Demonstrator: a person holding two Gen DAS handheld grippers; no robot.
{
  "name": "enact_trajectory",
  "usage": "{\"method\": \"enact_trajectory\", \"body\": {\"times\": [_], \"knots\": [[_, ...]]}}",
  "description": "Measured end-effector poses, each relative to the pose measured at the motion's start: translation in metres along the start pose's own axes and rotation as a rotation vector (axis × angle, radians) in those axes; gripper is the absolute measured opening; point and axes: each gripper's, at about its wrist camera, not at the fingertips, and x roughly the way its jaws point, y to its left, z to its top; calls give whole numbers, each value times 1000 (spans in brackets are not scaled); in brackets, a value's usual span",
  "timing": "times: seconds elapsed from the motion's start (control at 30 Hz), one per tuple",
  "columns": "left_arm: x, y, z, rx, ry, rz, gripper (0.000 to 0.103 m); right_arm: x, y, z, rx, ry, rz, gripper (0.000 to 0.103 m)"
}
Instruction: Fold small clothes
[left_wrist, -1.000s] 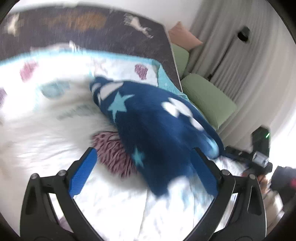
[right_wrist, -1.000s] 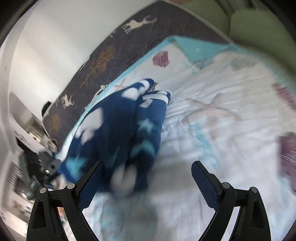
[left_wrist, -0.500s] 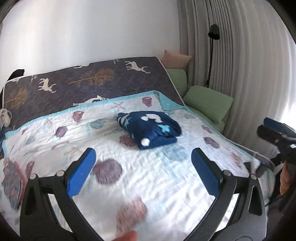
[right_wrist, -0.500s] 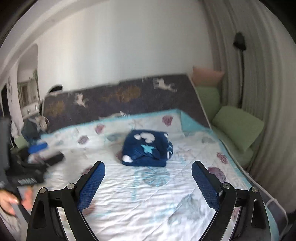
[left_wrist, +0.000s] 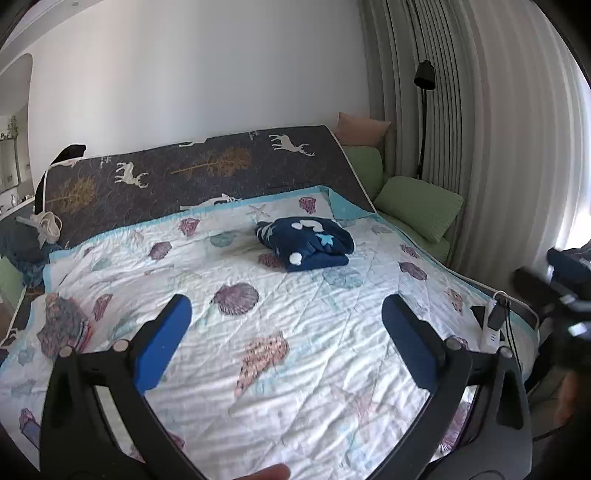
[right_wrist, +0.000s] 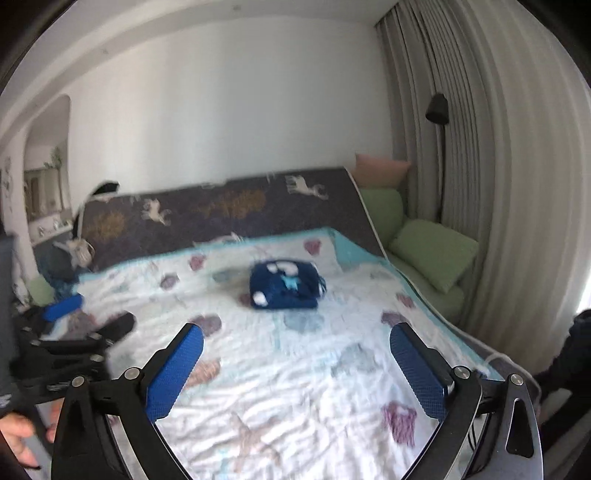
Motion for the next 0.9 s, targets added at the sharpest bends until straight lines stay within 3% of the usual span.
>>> {"method": "enact_trajectory", "body": {"times": [0.2, 0.9], "knots": [[-10, -1, -15, 30, 21, 38, 102, 10, 8, -24, 25, 75, 0, 103], [-7, -7, -25, 22, 47, 40, 102, 9, 8, -33, 38, 92, 7, 103]]}}
